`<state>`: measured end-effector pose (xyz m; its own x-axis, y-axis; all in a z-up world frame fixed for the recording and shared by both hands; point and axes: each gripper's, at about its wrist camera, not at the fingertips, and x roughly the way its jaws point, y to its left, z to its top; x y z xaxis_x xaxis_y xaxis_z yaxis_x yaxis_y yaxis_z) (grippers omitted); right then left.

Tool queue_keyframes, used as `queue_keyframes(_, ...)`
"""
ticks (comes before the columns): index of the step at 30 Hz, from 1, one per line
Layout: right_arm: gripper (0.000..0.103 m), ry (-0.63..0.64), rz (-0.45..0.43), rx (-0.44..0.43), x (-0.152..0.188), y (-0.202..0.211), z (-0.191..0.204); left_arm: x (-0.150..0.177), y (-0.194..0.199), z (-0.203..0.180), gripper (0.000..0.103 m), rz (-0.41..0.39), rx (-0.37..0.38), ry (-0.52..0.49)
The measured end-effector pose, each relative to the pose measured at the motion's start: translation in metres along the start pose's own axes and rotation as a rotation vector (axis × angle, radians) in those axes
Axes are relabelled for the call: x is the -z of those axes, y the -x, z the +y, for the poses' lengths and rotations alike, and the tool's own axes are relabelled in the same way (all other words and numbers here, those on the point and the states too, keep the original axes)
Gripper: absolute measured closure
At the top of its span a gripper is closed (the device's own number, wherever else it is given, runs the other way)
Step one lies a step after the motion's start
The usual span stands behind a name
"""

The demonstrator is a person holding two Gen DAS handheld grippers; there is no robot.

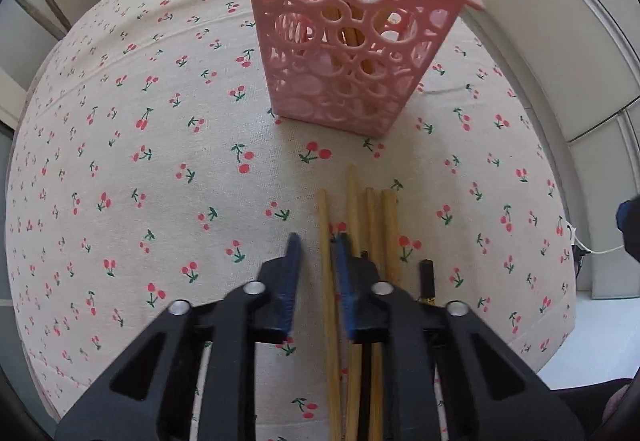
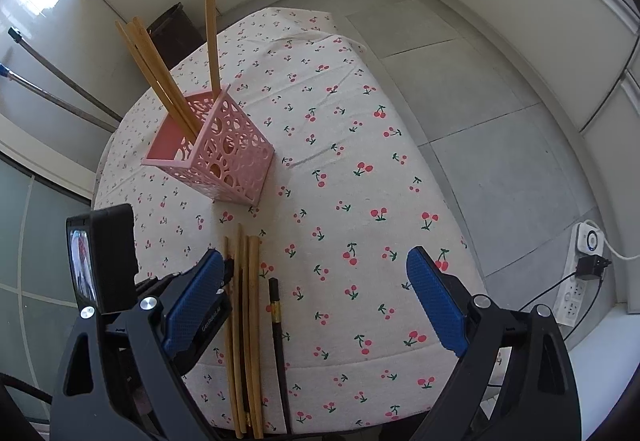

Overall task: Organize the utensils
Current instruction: 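Grasp a chopstick with the left tool while the right tool grasps another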

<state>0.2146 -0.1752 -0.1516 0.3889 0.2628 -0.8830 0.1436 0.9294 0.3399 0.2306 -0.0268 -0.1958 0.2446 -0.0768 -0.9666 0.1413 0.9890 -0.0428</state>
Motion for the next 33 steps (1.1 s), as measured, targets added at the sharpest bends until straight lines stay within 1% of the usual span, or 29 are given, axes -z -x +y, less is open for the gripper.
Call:
queue_keyframes(1, 0.013, -0.001, 0.002, -0.001, 0.000, -0.001, 0.001, 0.001, 0.001, 0.002, 0.097, -0.005, 0.017, 0.008)
queue_keyframes(2, 0.013, 0.000, 0.003, -0.003, 0.000, -0.002, 0.002, 0.005, 0.002, 0.006, 0.098, -0.009, 0.027, 0.018)
queue_keyframes(6, 0.013, 0.029, 0.014, 0.010, 0.003, -0.013, 0.014, 0.005, 0.009, 0.039, 0.099, -0.013, 0.048, 0.086)
queue_keyframes(9, 0.014, 0.053, 0.049, -0.001, 0.008, -0.028, 0.027, 0.004, 0.023, 0.063, 0.099, -0.034, 0.069, 0.139)
queue_keyframes(11, 0.022, 0.074, 0.075, -0.009, 0.012, -0.042, 0.038, 0.004, 0.036, 0.076, 0.099, -0.053, 0.102, 0.169)
queue_keyframes(12, 0.035, 0.088, 0.089, -0.011, 0.013, -0.048, 0.043, 0.004, 0.042, 0.082, 0.099, -0.064, 0.113, 0.180)
queue_keyframes(13, 0.051, 0.097, 0.113, -0.020, 0.015, -0.057, 0.048, 0.004, 0.048, 0.088, 0.099, -0.076, 0.124, 0.191)
queue_keyframes(15, 0.065, 0.084, 0.148, -0.039, 0.017, -0.071, 0.052, 0.003, 0.059, 0.101, 0.099, -0.096, 0.144, 0.208)
queue_keyframes(16, 0.069, 0.076, 0.152, -0.039, 0.018, -0.075, 0.053, 0.002, 0.064, 0.100, 0.099, -0.107, 0.153, 0.214)
queue_keyframes(17, 0.071, 0.071, 0.151, -0.033, 0.019, -0.078, 0.054, 0.001, 0.066, 0.099, 0.099, -0.115, 0.159, 0.216)
queue_keyframes(19, 0.076, 0.056, 0.156, -0.034, 0.018, -0.082, 0.054, 0.000, 0.069, 0.109, 0.099, -0.124, 0.167, 0.218)
queue_keyframes(20, 0.077, 0.048, 0.163, -0.036, 0.017, -0.085, 0.054, 0.007, 0.072, 0.116, 0.099, -0.126, 0.171, 0.217)
queue_keyframes(23, 0.080, 0.036, 0.175, -0.030, 0.018, -0.091, 0.054, 0.008, 0.077, 0.117, 0.099, -0.124, 0.174, 0.215)
queue_keyframes(26, 0.082, 0.041, 0.183, -0.019, 0.017, -0.096, 0.056, 0.008, 0.076, 0.117, 0.098, -0.123, 0.176, 0.221)
queue_keyframes(29, 0.087, 0.057, 0.184, 0.005, 0.018, -0.101, 0.060, 0.007, 0.076, 0.119, 0.098, -0.127, 0.178, 0.224)
queue_keyframes(33, 0.091, 0.081, 0.168, 0.033, 0.019, -0.100, 0.064, 0.008, 0.076, 0.120, 0.098, -0.121, 0.181, 0.223)
